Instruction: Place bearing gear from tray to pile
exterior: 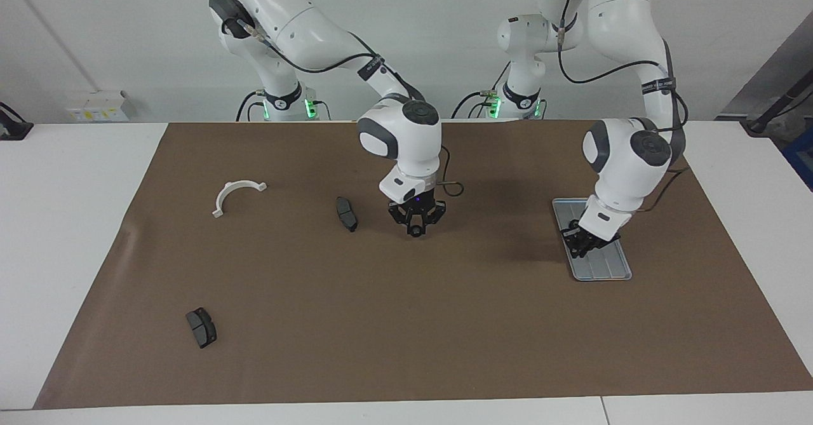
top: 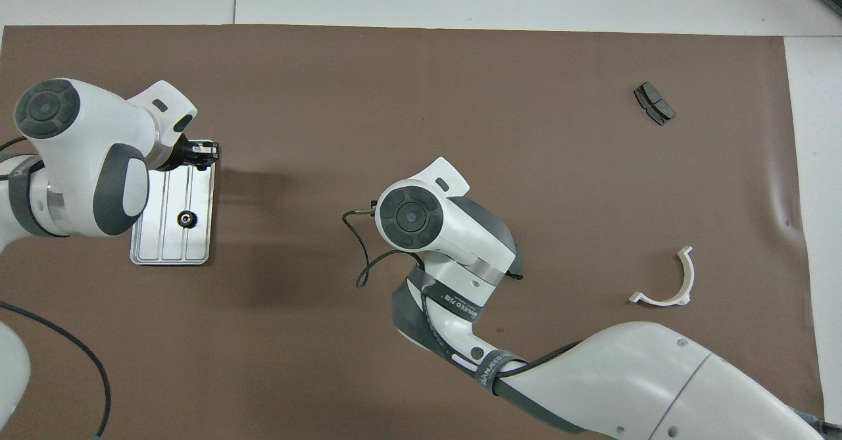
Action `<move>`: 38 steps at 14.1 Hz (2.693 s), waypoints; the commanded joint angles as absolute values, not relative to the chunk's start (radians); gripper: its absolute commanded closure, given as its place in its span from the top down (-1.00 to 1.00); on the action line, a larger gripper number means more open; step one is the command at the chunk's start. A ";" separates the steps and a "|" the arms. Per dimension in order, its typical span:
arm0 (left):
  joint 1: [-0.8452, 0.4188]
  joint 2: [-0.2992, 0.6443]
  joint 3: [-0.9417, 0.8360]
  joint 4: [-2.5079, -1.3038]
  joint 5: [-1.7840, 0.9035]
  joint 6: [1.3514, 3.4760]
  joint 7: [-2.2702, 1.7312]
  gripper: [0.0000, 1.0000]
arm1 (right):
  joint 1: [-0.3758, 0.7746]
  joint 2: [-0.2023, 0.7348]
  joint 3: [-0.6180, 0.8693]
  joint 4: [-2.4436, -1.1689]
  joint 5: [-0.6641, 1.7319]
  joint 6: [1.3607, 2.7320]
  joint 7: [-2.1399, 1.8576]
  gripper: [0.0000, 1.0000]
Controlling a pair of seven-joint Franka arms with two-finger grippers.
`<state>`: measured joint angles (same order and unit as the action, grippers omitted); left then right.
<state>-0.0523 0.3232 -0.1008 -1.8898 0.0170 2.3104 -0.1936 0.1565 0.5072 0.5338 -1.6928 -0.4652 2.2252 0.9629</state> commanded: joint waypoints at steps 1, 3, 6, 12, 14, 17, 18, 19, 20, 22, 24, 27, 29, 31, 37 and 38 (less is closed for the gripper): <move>-0.161 0.337 -0.086 -1.867 0.020 2.304 -0.393 -1.00 | 0.118 0.391 0.465 -1.717 -0.344 2.187 0.820 -1.00; -0.239 0.337 -0.087 -1.867 0.020 2.313 -0.527 -1.00 | 0.118 0.356 0.358 -1.718 -0.240 2.168 0.653 -1.00; -0.351 0.360 -0.089 -1.864 0.018 2.397 -0.708 -1.00 | 0.117 0.339 0.206 -1.733 -0.106 2.163 0.415 -1.00; -0.497 0.440 -0.087 -1.813 -0.006 2.483 -0.819 -1.00 | 0.103 0.279 -0.029 -1.965 0.052 2.333 -0.041 -1.00; -0.509 0.446 -0.089 -1.813 -0.035 2.535 -0.848 -1.00 | 0.100 0.296 -0.064 -1.976 0.064 2.358 -0.118 -1.00; -0.540 0.460 -0.091 -1.825 -0.095 2.621 -0.912 -1.00 | 0.083 0.325 -0.092 -1.976 0.066 2.402 -0.190 -1.00; -0.548 0.466 -0.091 -1.833 -0.097 2.661 -0.943 -0.87 | 0.080 0.333 -0.095 -1.976 0.066 2.404 -0.211 -1.00; -0.551 0.468 -0.091 -1.836 -0.100 2.698 -0.965 -0.64 | 0.072 0.334 -0.095 -1.977 0.066 2.404 -0.219 -1.00; -0.555 0.469 -0.091 -1.836 -0.100 2.715 -0.968 -0.25 | 0.071 0.336 -0.095 -1.979 0.066 2.405 -0.219 -1.00; -0.561 0.468 -0.091 -1.838 -0.100 2.717 -0.968 0.29 | 0.071 0.342 -0.095 -1.980 0.066 2.405 -0.218 0.45; -0.561 0.468 -0.089 -1.838 -0.098 2.708 -0.957 0.62 | 0.071 0.342 -0.095 -1.977 0.067 2.404 -0.215 1.00; -0.558 0.466 -0.087 -1.832 -0.087 2.688 -0.956 0.73 | 0.086 0.302 -0.084 -1.951 0.066 2.384 -0.190 1.00; -0.543 0.463 -0.083 -1.795 -0.069 2.590 -0.950 0.71 | 0.104 0.282 -0.052 -1.919 0.066 2.340 -0.093 1.00; -0.485 0.462 -0.083 -1.714 0.004 2.403 -0.914 0.71 | 0.106 0.276 0.018 -1.881 0.064 2.301 0.036 1.00; -0.246 0.371 -0.083 -1.687 -0.002 2.087 -0.521 0.57 | 0.156 0.305 0.211 -1.784 -0.032 2.310 0.426 1.00; -0.209 0.356 -0.081 -1.690 0.000 2.039 -0.447 0.56 | 0.158 0.336 0.259 -1.751 -0.091 2.307 0.513 1.00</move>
